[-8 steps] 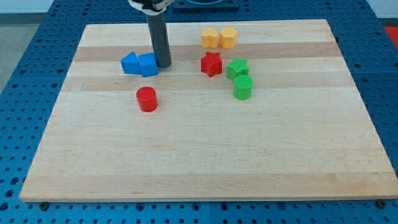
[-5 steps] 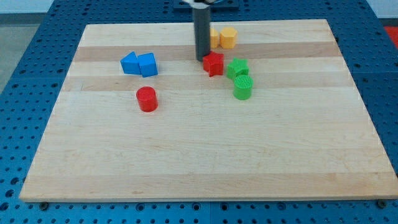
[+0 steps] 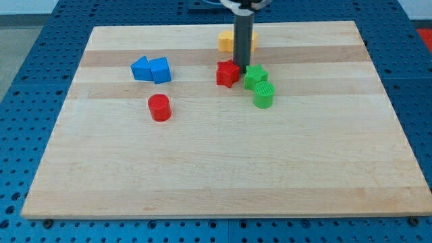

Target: Move the red star to the red circle

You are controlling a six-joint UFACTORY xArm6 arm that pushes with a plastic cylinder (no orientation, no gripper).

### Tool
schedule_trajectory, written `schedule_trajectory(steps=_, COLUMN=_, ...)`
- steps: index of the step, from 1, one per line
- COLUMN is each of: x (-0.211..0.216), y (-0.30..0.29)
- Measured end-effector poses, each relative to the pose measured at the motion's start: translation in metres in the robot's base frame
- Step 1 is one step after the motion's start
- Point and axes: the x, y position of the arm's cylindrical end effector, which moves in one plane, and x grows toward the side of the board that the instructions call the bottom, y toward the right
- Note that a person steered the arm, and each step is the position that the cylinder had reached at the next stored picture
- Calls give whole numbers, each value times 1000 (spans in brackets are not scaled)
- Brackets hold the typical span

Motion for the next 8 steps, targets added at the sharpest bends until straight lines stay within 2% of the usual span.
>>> schedule_trajectory(steps=2, x=16, y=-52)
schedule_trajectory(steps=3, x=45, y=-60)
schedule_trajectory(steps=5, x=71, y=-80)
schedule_trajectory(steps=6, x=81, y=-64)
schedule_trajectory(steps=8, x=110, y=20)
